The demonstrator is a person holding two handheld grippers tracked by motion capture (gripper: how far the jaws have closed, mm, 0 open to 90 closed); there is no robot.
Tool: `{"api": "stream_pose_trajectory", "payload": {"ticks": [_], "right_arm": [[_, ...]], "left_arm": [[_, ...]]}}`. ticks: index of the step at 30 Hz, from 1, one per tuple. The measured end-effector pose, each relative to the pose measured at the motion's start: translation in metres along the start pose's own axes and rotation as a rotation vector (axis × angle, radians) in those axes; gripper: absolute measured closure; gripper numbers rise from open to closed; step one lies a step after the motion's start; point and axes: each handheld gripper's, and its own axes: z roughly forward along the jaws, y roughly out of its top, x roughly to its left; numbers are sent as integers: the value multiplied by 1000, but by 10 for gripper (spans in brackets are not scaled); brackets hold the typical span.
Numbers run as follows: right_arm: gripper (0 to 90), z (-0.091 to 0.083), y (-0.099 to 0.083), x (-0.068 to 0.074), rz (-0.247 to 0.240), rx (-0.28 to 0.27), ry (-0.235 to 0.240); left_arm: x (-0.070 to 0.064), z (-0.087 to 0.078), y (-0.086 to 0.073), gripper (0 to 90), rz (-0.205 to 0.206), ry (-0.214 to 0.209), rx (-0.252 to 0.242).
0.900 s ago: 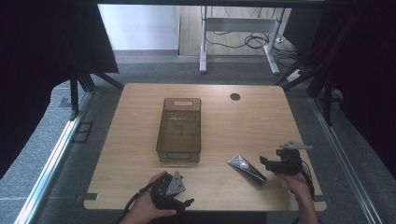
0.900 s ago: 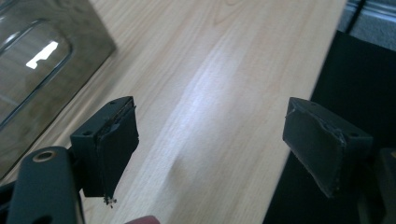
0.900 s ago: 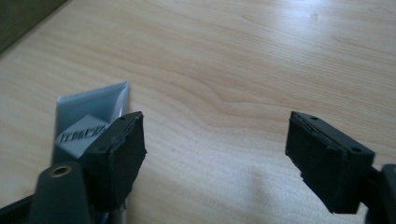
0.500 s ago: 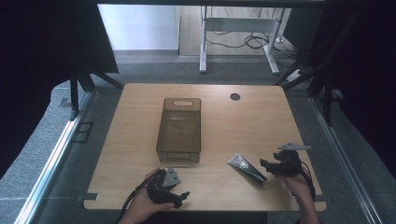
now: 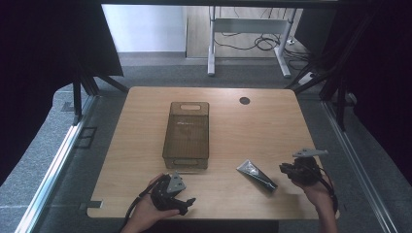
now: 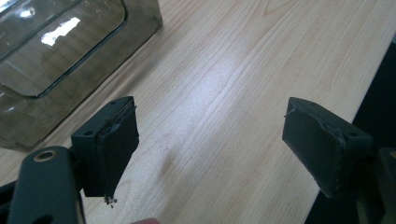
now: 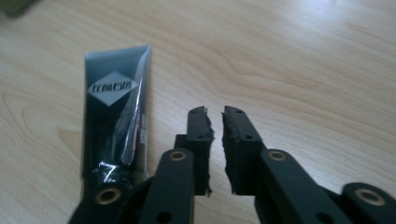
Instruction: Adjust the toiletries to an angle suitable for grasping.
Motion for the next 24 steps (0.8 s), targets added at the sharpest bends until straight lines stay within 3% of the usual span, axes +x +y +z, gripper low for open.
{"api": "stream_pose_trajectory", "payload": {"ticks": [6, 11, 18, 24], "right_arm": [[892, 11, -2, 5, -61, 62, 23], [899, 17, -5, 1, -37, 86, 42], [899, 18, -5, 6, -65, 101, 54], [899, 19, -9, 4, -55, 107, 67]], "left_arm": [[5, 4, -2, 186, -18, 10, 9], [10, 4, -4, 186, -25, 11, 14], [10, 0, -3, 187, -24, 12, 0], [9, 2, -3, 188, -20, 8, 8]]}}
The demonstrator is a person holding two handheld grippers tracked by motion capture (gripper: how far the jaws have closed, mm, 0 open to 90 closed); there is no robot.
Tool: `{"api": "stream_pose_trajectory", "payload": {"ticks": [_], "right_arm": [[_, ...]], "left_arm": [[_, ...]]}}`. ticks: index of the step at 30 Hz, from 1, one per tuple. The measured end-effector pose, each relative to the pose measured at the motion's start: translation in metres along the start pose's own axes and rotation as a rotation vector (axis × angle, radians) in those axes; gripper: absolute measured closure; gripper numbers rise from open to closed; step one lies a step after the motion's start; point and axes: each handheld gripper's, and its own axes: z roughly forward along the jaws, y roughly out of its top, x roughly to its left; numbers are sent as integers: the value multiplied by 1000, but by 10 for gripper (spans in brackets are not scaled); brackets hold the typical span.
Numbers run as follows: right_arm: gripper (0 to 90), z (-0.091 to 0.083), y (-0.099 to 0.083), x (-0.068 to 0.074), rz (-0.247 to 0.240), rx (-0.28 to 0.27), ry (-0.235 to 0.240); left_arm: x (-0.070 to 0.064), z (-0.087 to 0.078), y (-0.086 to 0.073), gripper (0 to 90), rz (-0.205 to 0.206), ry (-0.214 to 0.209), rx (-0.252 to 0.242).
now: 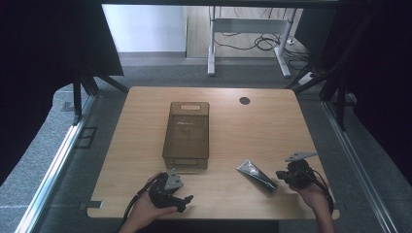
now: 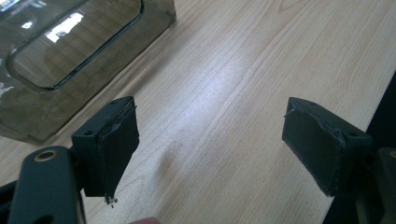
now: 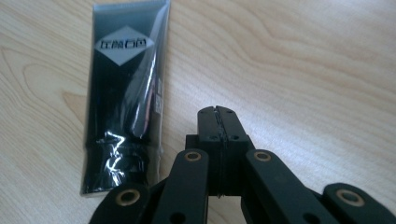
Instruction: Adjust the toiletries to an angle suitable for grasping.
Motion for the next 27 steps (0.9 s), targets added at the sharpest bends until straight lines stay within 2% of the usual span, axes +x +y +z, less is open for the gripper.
{"api": "stream_pose_trajectory", "payload": {"ticks": [4, 8, 16, 27], "right_arm": [[899, 2, -2, 1, -1, 13, 7], [899, 4, -8, 5, 9, 7, 47], [899, 5, -12, 8, 12, 17, 58], [900, 7, -12, 17, -14, 30, 71]], "left_arm": [[0, 1, 0, 188, 3, -2, 5], [1, 0, -1, 188, -1, -2, 4], [0, -1, 0, 189, 5, -1, 2], [-3, 3, 0, 189, 18, -10, 14]]}}
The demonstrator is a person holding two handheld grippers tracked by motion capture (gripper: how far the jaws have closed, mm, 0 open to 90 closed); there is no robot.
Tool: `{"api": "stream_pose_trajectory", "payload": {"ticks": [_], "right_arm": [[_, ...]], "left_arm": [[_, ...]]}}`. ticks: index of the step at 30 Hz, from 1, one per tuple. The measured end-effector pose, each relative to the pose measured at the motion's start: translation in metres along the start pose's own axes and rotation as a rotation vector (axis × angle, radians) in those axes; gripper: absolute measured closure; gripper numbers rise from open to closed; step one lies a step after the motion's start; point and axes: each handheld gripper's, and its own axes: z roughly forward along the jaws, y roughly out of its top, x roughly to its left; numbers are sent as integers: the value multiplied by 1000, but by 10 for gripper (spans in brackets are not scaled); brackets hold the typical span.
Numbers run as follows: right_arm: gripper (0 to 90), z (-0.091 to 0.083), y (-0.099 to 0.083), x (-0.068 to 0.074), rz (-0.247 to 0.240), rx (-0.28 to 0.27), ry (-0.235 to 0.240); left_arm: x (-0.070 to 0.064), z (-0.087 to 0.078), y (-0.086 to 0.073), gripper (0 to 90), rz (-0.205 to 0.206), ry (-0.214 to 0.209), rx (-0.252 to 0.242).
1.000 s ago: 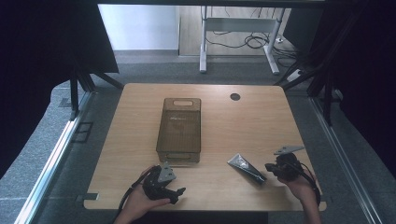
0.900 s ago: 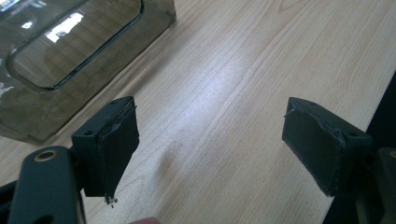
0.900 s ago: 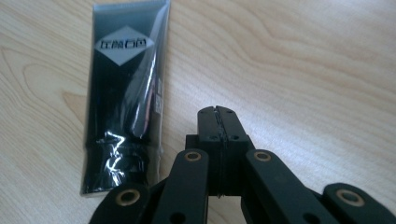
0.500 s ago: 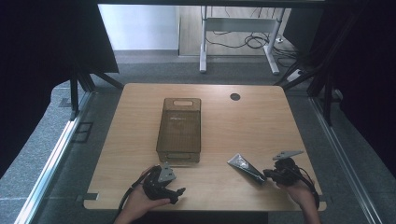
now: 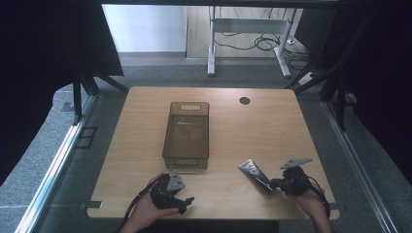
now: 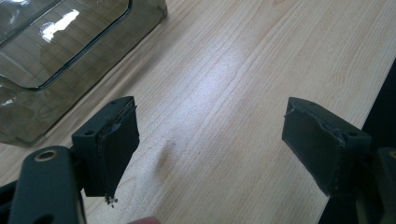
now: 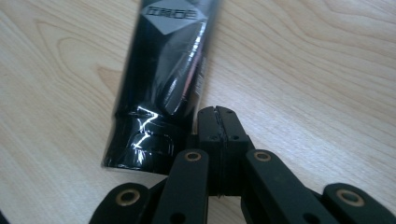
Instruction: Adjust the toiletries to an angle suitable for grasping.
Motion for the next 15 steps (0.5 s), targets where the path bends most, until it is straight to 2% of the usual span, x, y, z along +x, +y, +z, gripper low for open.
{"api": "stream_pose_trajectory", "payload": {"ticks": [7, 15], "right_arm": [[899, 0, 3, 13, -31, -2, 20], [899, 10, 7, 23, -63, 21, 49]], "left_arm": [[-1, 2, 0, 189, 4, -4, 7], [-6, 6, 1, 189, 28, -24, 29]]}}
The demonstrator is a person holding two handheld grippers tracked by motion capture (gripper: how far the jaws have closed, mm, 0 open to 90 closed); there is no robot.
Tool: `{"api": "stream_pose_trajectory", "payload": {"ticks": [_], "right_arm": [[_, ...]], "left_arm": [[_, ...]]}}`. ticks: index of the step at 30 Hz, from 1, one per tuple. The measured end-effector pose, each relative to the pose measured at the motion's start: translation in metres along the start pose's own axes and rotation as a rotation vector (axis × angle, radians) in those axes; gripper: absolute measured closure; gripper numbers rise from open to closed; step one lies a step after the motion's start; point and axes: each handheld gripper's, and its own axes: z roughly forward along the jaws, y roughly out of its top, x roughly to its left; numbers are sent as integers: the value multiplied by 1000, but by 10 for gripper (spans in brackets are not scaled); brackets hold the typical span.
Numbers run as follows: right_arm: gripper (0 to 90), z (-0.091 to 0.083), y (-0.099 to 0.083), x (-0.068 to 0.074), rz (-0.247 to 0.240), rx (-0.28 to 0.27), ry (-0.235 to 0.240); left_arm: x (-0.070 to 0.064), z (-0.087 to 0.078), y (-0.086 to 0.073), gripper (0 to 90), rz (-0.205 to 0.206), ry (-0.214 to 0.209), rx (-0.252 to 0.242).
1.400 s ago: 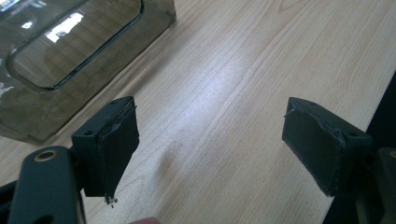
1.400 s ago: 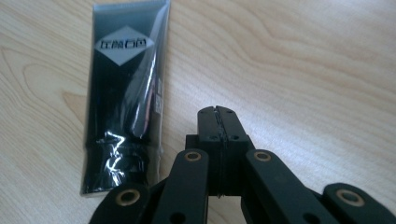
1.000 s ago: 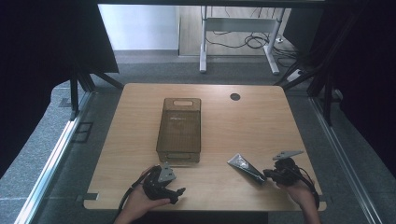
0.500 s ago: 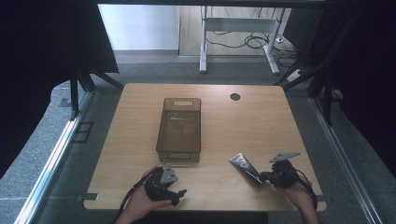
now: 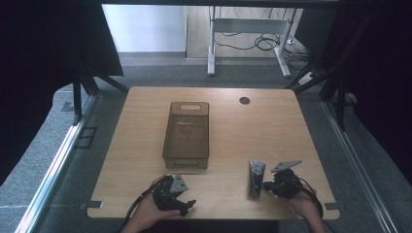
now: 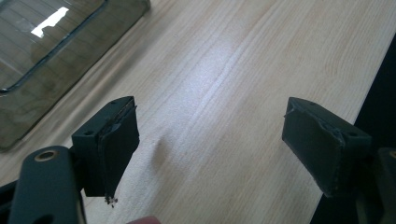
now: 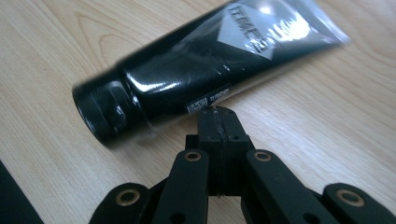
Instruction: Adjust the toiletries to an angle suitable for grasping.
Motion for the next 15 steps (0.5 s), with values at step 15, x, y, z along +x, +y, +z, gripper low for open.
{"api": "stream_pose_trajectory", "payload": {"ticks": [15], "right_arm": [[898, 10, 11, 20, -64, 0, 39]], "left_arm": [[-3, 6, 0, 188, 19, -8, 20]]}}
